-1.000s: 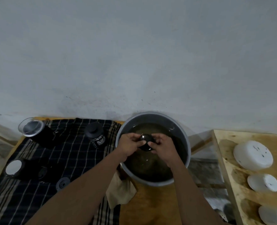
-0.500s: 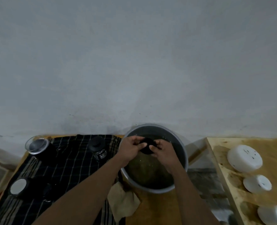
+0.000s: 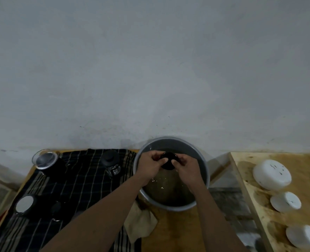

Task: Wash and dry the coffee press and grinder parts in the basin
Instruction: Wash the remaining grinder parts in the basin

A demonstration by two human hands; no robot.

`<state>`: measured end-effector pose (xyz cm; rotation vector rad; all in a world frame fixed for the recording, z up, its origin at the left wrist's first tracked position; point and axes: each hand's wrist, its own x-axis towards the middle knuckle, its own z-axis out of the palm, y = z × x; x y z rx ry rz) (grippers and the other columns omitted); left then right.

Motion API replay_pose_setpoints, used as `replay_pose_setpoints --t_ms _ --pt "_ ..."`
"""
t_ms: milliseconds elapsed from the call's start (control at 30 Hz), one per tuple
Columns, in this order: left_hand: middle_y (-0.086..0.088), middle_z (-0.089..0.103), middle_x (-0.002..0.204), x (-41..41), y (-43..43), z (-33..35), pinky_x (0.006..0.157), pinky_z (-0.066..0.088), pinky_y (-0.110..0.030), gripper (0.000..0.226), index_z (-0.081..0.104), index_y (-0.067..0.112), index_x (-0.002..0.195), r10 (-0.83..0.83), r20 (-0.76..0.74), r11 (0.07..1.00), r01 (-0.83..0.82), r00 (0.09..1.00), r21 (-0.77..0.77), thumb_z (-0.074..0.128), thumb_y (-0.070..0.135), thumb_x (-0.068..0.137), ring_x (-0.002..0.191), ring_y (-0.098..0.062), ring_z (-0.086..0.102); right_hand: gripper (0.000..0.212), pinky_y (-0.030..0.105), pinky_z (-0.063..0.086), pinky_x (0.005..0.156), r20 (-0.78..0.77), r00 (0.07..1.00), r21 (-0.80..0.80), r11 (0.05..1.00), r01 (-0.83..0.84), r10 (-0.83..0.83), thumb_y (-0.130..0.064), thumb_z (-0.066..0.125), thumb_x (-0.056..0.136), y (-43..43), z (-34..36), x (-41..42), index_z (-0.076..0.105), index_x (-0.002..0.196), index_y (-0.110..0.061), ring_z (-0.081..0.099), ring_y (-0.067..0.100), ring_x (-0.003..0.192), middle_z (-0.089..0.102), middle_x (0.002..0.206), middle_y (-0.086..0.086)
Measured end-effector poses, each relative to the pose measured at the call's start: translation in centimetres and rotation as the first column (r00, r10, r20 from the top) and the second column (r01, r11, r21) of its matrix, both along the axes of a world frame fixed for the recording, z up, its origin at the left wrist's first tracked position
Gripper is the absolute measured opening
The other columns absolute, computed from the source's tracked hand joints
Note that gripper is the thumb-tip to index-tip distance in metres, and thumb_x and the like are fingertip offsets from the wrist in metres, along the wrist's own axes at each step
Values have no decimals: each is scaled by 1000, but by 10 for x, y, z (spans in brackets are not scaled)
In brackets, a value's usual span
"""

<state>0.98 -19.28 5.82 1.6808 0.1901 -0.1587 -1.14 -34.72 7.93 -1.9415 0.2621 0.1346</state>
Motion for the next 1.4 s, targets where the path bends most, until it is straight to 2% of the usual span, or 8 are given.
replay_pose_setpoints --t_ms 167,467,633,767,867,1167,1300,1400 --pt "1 72 87 -9 -2 10 65 55 -12 20 73 2 103 7 12 998 -8 1000 67 80 3 83 78 -8 69 24 40 57 95 24 998 -148 987 -57 61 -15 67 95 -7 2 -3 73 118 -17 69 13 99 75 102 -4" --pt "1 76 94 -58 108 19 78 59 -21 25 77 12 104 153 184 947 -197 971 252 85 14 80 85 -8 73 17 26 52 61 -78 935 51 938 -344 347 -26 62 99 81 16 -4 76 92 -19 65 11 65 71 70 -1" --pt "-7 76 86 -107 180 21 74 58 -26 6 77 10 93 381 123 887 -400 916 231 78 10 87 75 -10 71 15 34 56 67 -84 815 8 819 -574 573 -26 61 100 168 5 -21 72 90 -22 69 19 69 72 78 9" --pt "-5 71 105 -135 224 8 85 59 -32 38 69 10 119 532 -15 822 -512 847 252 81 6 83 92 -17 72 5 34 53 63 -128 769 12 776 -631 627 -14 63 98 226 -10 -36 61 96 -19 66 18 66 65 78 6" --pt "-5 71 102 -148 237 -9 83 62 -40 43 67 8 121 587 -79 792 -552 805 263 82 6 82 90 -20 73 22 31 50 59 -158 778 36 791 -611 608 -9 63 96 249 -24 -45 51 109 -22 65 20 66 57 76 4" --pt "1 72 92 -148 245 -35 80 58 -31 30 71 9 123 481 -212 851 -396 851 344 68 11 93 83 -14 66 25 23 48 61 -268 842 -24 870 -492 468 -12 61 99 258 -69 -55 60 123 -17 67 14 72 69 82 3" --pt "-4 71 104 -132 246 -39 76 45 -16 37 66 9 130 388 -243 883 -283 889 375 67 11 92 90 -11 62 30 32 57 78 -287 879 -18 915 -403 382 -16 60 100 259 -85 -51 59 131 -15 69 18 89 71 101 3" --pt "2 67 82 -121 249 -46 57 42 -8 24 71 10 114 280 -296 913 -159 913 375 67 13 91 77 -11 62 40 31 52 85 -310 882 -1 928 -373 355 -16 60 101 264 -92 -49 54 141 -15 62 17 98 66 113 4"
